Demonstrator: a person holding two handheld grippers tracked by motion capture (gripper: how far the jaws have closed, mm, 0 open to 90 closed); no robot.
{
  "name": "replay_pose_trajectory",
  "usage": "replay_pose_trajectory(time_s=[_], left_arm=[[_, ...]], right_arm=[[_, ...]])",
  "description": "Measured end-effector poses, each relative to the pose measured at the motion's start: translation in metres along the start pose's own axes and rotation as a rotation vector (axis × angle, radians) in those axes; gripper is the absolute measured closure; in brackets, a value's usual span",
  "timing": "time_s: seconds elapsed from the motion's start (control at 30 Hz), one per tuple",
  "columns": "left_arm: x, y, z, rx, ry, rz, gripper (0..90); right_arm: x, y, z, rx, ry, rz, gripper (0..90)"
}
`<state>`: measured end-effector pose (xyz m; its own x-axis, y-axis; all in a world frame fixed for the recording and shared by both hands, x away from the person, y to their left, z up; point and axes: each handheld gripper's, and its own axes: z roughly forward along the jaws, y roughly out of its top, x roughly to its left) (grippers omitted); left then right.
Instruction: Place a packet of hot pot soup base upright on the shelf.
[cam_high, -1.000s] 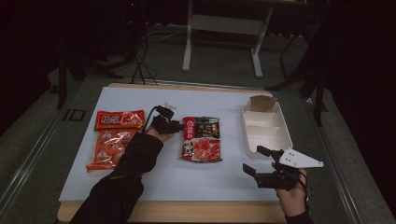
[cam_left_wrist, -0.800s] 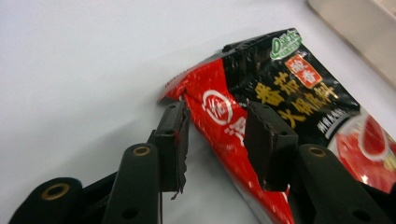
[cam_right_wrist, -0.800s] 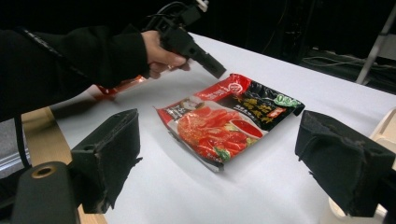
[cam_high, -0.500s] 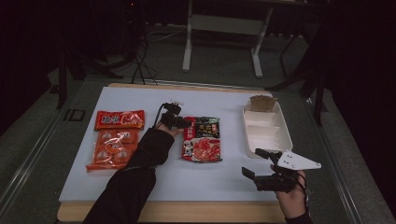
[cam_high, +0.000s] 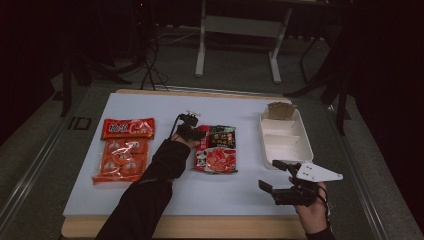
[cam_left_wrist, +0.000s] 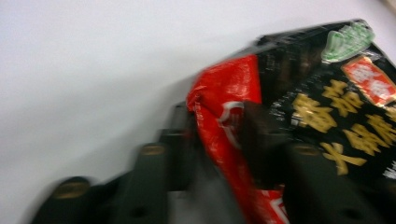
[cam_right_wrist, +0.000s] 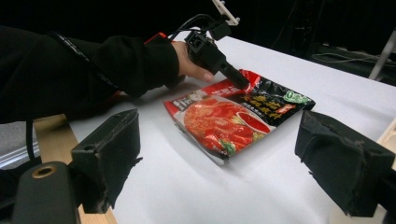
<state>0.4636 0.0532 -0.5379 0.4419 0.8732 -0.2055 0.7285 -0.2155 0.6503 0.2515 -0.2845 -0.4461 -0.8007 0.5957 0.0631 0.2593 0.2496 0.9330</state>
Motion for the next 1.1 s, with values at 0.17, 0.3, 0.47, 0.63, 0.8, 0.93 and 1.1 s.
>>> replay_pose_trajectory(time_s=[0.17,0.3,0.47,0.63,0.8,0.93,1.1], left_arm=[[-0.007,0.003,0.002,0.008,0.001,-0.022,83.6],[-0.011,0.005,0.002,-0.01,-0.015,-0.007,87.0],[-0.013,0.008,-0.008,-0.043,-0.038,-0.007,87.9],[-0.014,0.009,-0.024,-0.094,-0.074,-0.008,88.2],[-0.021,0.01,-0.037,-0.157,-0.084,0.047,88.4],[-0.027,0.011,-0.051,-0.198,-0.116,0.066,88.4],[-0.032,0.011,-0.062,-0.217,-0.122,0.087,88.4]], right_arm=[[0.0,0.0,0.0,0.0,0.002,0.0,13.9],[0.0,0.0,0.0,0.0,0.003,0.004,13.9],[-0.001,0.0,0.001,0.0,-0.003,0.004,14.0],[-0.001,0.001,-0.001,-0.006,-0.012,0.006,14.0],[-0.002,0.003,-0.002,-0.019,-0.025,0.01,14.0],[-0.002,0.003,-0.004,-0.021,-0.039,0.017,14.0],[-0.004,0.005,-0.005,-0.023,-0.057,0.019,14.1]])
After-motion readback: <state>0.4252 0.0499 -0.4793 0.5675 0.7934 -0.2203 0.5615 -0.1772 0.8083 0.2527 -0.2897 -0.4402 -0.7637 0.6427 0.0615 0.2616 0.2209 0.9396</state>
